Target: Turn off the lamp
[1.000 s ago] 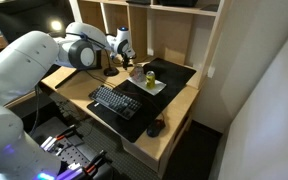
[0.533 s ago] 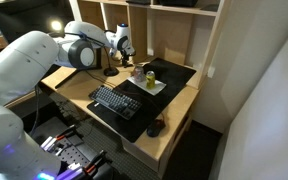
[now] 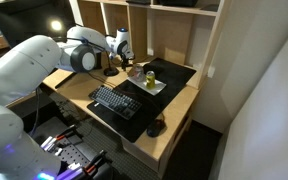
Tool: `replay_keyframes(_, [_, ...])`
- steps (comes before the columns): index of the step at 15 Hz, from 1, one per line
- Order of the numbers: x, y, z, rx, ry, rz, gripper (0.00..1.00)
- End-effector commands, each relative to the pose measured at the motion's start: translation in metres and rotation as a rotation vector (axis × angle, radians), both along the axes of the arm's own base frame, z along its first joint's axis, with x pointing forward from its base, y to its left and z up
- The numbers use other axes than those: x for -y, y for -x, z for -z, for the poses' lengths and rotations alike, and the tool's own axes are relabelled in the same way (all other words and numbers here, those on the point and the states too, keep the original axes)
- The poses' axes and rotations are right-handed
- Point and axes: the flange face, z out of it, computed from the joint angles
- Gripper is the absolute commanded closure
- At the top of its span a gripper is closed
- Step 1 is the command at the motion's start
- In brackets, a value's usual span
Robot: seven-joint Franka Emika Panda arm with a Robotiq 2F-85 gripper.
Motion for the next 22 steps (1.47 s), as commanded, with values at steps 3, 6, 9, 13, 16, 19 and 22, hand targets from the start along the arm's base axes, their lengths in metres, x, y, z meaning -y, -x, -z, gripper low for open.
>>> replay_keyframes(3, [-0.004,0.001,0.007,-0.034,0.07,0.041,0.0])
replay_keyframes(6, [-0.007,0.003,0.007,-0.063,0.082,0.057,0.0])
replay_keyframes(9, [-0.009,-0.002,-0.003,-0.033,0.049,0.074,0.0])
replay_keyframes(13, [-0.008,-0.002,-0.006,-0.027,0.048,0.068,0.0])
replay_keyframes(16, [-0.008,0.001,-0.002,-0.048,0.067,0.055,0.0])
replay_keyframes(19, [-0.011,0.004,0.023,-0.038,0.099,0.063,0.0])
replay_keyframes(22, [-0.015,0.005,0.027,-0.017,0.095,0.061,0.0])
